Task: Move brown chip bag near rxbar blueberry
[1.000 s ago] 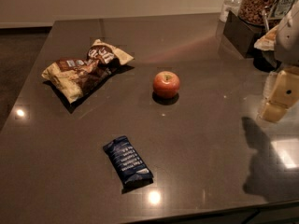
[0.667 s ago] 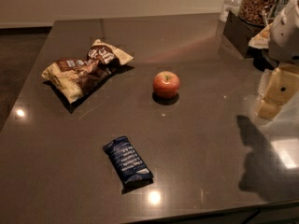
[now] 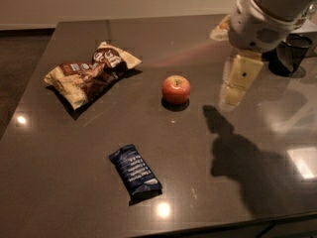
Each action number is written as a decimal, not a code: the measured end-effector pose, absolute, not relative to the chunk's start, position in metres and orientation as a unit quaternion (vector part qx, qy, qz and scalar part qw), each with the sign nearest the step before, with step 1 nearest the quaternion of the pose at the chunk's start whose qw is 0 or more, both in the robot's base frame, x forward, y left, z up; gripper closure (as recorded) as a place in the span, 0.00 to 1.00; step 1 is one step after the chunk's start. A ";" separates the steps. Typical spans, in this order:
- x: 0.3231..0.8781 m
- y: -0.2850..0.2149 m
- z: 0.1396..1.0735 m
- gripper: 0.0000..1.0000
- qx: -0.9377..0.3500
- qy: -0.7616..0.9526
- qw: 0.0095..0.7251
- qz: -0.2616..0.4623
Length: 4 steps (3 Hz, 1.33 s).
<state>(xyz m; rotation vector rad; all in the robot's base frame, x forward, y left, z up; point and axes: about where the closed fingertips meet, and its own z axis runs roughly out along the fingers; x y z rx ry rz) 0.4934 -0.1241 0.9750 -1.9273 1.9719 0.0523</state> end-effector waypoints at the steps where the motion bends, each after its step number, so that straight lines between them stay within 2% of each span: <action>1: 0.510 -0.085 0.974 0.00 -0.713 0.671 0.200 0.035; 4: 0.545 0.056 0.944 0.00 -0.786 0.576 0.214 0.070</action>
Offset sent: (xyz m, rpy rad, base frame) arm 0.0465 0.1520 -0.0284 0.1058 0.0212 0.2988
